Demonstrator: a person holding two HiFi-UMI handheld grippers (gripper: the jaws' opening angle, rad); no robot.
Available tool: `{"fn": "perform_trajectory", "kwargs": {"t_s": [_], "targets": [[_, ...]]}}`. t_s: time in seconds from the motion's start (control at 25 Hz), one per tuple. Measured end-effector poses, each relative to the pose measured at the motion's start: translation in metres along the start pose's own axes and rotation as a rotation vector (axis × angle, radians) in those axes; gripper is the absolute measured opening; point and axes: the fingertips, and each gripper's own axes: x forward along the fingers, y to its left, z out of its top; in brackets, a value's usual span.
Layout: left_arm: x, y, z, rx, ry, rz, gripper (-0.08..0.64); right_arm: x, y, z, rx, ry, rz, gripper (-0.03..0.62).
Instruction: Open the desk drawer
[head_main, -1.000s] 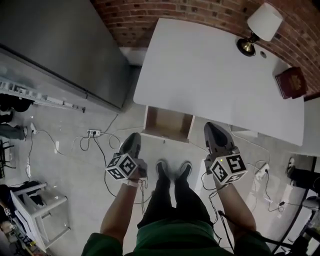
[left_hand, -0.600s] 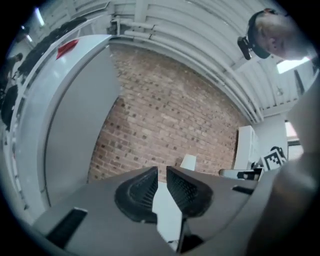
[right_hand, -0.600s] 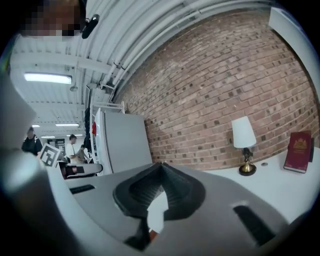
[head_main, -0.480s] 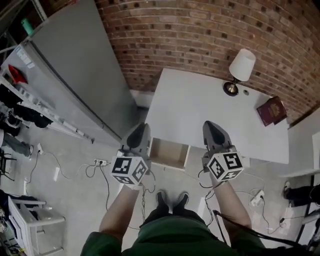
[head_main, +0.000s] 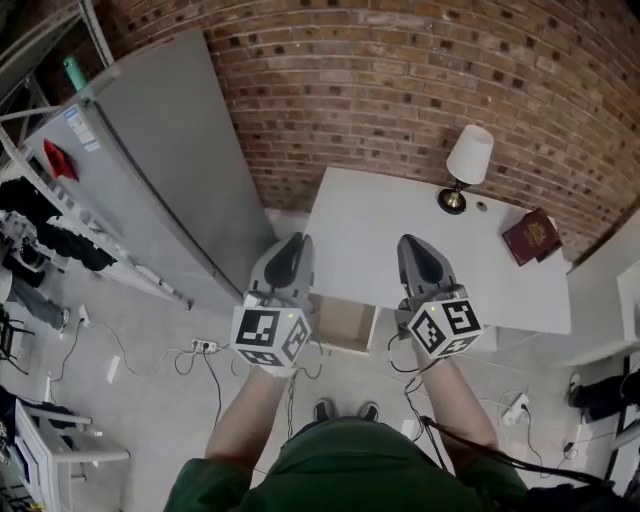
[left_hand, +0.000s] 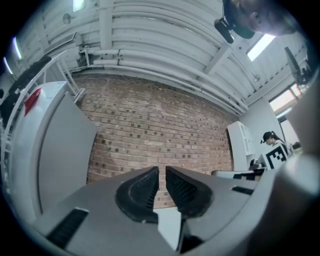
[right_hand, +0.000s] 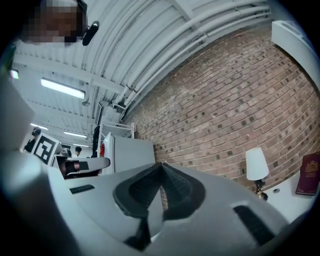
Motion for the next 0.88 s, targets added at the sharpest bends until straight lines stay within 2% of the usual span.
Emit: {"fn": "perform_trajectory", "kwargs": {"t_s": [0.12,0.2,0.32,0.48,0.6,0.68,0.72,0.8,0.88], "targets": [[-0.003,-0.028,0.021,0.068,-0.07,-0.108,0.041,-0.003,0.019,0.015,-0.04,-0.028,0.029,0.0],[-0.007,-0.042,0.034,0.121,-0.097,-0.142,0.041,-0.004,0.029,0.025,-0.098,-0.046,0.037,0.0],[-0.01,-0.048,0.043,0.18,-0.102,-0.132,0.041,-0.006,0.044,0.04,-0.224,-0.068,0.044,0.0],[-0.013,-0.043,0.047,0.203,-0.088,-0.098,0.041,-0.008,0.061,0.055,-0.352,-0.091,0.051,0.0],[-0.017,-0.039,0.048,0.215,-0.114,-0.081,0.041,-0.009,0.064,0.056,-0.377,-0.091,0.038,0.002],[-0.019,-0.038,0.045,0.22,-0.111,-0.078,0.041,-0.008,0.064,0.053,-0.369,-0.081,0.039,0.056],[-0.02,-0.038,0.043,0.219,-0.094,-0.079,0.041,-0.007,0.063,0.05,-0.359,-0.076,0.042,0.063],[-0.021,-0.036,0.035,0.218,-0.068,-0.085,0.041,-0.007,0.061,0.045,-0.344,-0.066,0.045,0.06],[-0.022,-0.032,0.027,0.217,-0.05,-0.084,0.041,-0.008,0.059,0.041,-0.345,-0.057,0.04,0.028]]}}
